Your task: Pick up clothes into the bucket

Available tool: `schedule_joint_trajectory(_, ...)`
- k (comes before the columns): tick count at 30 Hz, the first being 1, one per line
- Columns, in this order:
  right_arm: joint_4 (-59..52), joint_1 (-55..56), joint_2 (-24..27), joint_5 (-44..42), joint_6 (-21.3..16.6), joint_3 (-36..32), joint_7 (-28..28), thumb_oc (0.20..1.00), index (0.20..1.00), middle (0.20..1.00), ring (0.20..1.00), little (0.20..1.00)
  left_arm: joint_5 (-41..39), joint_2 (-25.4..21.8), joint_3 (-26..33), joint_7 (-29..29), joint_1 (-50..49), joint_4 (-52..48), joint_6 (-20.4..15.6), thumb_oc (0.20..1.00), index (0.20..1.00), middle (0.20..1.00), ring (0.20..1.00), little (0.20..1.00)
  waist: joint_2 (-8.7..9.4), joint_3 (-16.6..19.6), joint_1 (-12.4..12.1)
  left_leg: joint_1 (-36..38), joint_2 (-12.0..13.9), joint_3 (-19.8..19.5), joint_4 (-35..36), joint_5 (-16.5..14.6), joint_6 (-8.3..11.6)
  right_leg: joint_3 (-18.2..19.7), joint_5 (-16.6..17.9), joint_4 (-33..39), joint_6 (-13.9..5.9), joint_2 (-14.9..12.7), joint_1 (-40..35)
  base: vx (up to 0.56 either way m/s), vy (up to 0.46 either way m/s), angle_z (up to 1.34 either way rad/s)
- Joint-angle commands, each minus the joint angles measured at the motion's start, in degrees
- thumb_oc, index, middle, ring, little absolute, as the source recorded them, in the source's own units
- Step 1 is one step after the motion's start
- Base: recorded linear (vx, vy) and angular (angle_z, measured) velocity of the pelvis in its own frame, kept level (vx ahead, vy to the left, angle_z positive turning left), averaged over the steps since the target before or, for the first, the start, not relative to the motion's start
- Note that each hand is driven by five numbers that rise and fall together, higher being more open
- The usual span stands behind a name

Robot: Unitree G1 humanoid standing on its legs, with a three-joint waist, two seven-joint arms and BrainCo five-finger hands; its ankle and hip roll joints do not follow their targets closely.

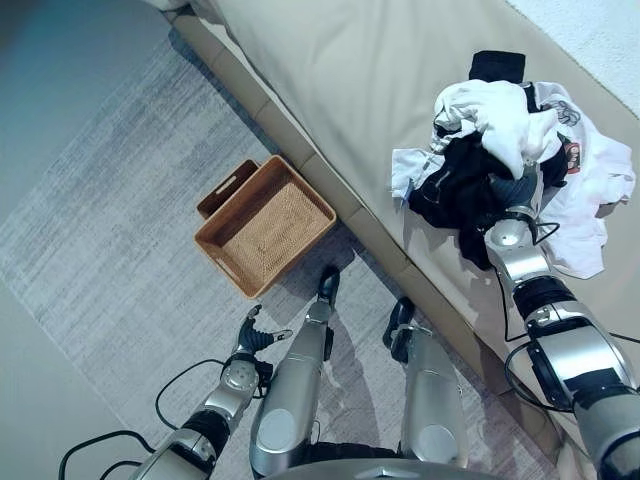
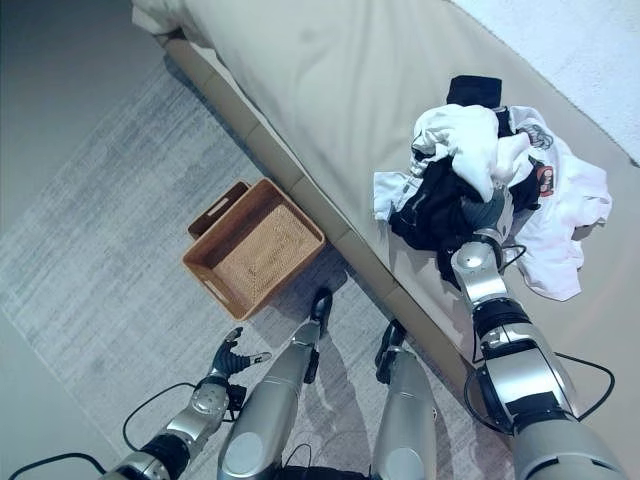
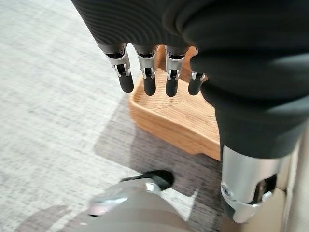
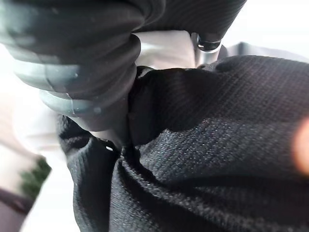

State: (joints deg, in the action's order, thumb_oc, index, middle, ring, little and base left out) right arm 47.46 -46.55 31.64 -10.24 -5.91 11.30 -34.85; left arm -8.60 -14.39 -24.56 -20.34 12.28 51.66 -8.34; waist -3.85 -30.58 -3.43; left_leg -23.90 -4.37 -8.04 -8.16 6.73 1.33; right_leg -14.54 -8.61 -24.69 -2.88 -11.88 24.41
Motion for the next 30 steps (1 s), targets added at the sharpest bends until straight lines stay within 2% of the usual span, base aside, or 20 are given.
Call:
schedule_joint_trajectory(1, -5.5, -5.8, 6.7, -1.1, -5.8, -2.6, -3.0, 0.2, 0.2, 0.2, 0.2, 0.2, 0.2, 0.6, 1.2, -0.4, -2.0, -0.1, -1.5, 1.0, 1.0, 1.0, 1.0, 1.0, 2.87, 0.8, 1.4, 2.4, -0.7, 0.4, -1.4, -4.3, 0.03, 1.2, 7.0, 6.3, -4.09, -2.6, -2.3, -0.01, 0.011, -0.28)
schedule_joint_trajectory(3, -8.8, -6.6, 9.0, -0.8, -6.4, -4.2, -4.3, 0.2, 0.2, 0.2, 0.2, 0.2, 0.4, -0.1, 2.5, -0.5, -2.0, 0.3, -1.5, 1.0, 1.0, 1.0, 1.0, 1.0, 3.75, 0.8, 1.8, 3.5, -0.1, 1.5, -0.9, -4.3, 0.26, 2.0, 8.2, 8.5, -4.34, -1.9, -3.5, -0.01, 0.015, -0.3)
schedule_joint_trajectory(7, -13.2, -6.4, 10.0, -0.2, -7.2, -6.8, -6.8, 0.2, 0.2, 0.2, 0.2, 0.2, 0.8, -0.4, 3.6, -0.7, -2.3, 1.3, -1.3, 1.0, 1.0, 1.0, 1.0, 1.0, 4.6, 1.6, 2.3, 4.1, 0.5, 2.9, -0.3, -4.5, 0.43, 3.0, 9.3, 10.8, -4.61, -0.9, -4.1, 0.0, 0.0, -0.26)
schedule_joint_trajectory(10, -18.9, -5.8, 9.5, 2.3, -8.2, -10.5, -11.7, 0.2, 0.2, 0.2, 0.2, 0.2, 1.6, -0.7, 4.9, -1.4, -2.9, 2.6, -0.8, 1.0, 1.0, 1.0, 1.0, 1.0, 5.13, 2.8, 2.4, 4.6, 1.0, 4.2, 0.2, -4.4, 0.3, 4.1, 10.4, 12.9, -4.84, 0.0, -4.7, 0.03, 0.013, -0.22)
schedule_joint_trajectory(14, -21.7, -3.3, 9.5, 4.2, -8.9, -15.2, -15.2, 0.2, 0.2, 0.2, 0.2, 0.2, 2.7, -0.6, 5.3, -1.9, -3.4, 4.1, -0.4, 1.0, 1.0, 1.0, 1.0, 1.0, 4.86, 3.8, 2.3, 5.6, 1.0, 4.1, 0.2, -4.5, 0.42, 4.1, 10.1, 13.3, -4.8, 0.0, -6.1, 0.01, -0.012, -0.22)
schedule_joint_trajectory(18, -19.6, -1.6, 10.3, 1.6, -8.8, -15.6, -13.0, 0.2, 0.2, 0.2, 0.2, 0.2, 2.7, -0.4, 5.4, -1.7, -3.8, 4.2, -0.1, 1.0, 1.0, 1.0, 1.0, 1.0, 4.73, 3.9, 2.4, 6.1, 0.8, 3.8, 0.5, -4.4, 0.5, 3.8, 10.0, 13.3, -4.68, 0.1, -6.9, 0.0, 0.0, 0.0)
schedule_joint_trajectory(26, -10.6, 0.3, 9.8, -1.0, -6.1, -10.6, -5.1, 0.2, 0.2, 0.2, 0.2, 0.2, 2.1, 0.4, 5.1, -0.7, -3.5, 5.7, 0.3, 1.0, 1.0, 1.0, 1.0, 1.0, 4.56, 3.8, 2.4, 6.3, 1.1, 3.6, 2.2, -3.1, 0.82, 3.0, 10.5, 13.9, -4.52, 0.2, -6.7, 0.0, 0.0, 0.0)
schedule_joint_trajectory(27, -9.2, 0.4, 9.7, -1.1, -5.5, -9.8, -3.8, 0.338, 0.338, 0.338, 0.338, 0.338, 2.0, 0.5, 5.1, -0.7, -3.4, 5.8, 0.3, 1.0, 1.0, 1.0, 1.0, 1.0, 4.6, 3.7, 2.3, 6.3, 1.1, 3.6, 2.3, -2.9, 0.84, 2.9, 10.6, 13.9, -4.48, 0.2, -6.7, 0.0, 0.0, 0.0)
schedule_joint_trajectory(28, -7.3, -0.1, 10.4, 0.3, -3.9, -7.7, -1.9, 1.0, 1.0, 1.0, 1.0, 1.0, 2.1, 0.5, 5.0, -0.5, -3.2, 5.8, 0.4, 1.0, 1.0, 1.0, 1.0, 1.0, 4.64, 3.4, 2.3, 6.4, 1.1, 3.6, 2.5, -2.7, 0.91, 2.9, 10.7, 14.0, -4.46, 0.2, -6.7, 0.0, 0.0, 0.0)
schedule_joint_trajectory(30, -6.0, -0.6, 10.2, -0.4, -3.7, -6.8, -0.6, 1.0, 1.0, 1.0, 1.0, 1.0, 2.1, 0.7, 4.8, -0.5, -3.2, 5.9, 0.5, 1.0, 1.0, 1.0, 1.0, 1.0, 4.69, 3.3, 2.4, 6.3, 1.1, 3.6, 2.8, -2.5, 0.95, 2.7, 10.8, 14.0, -4.47, 0.2, -6.6, 0.0, 0.0, 0.0)
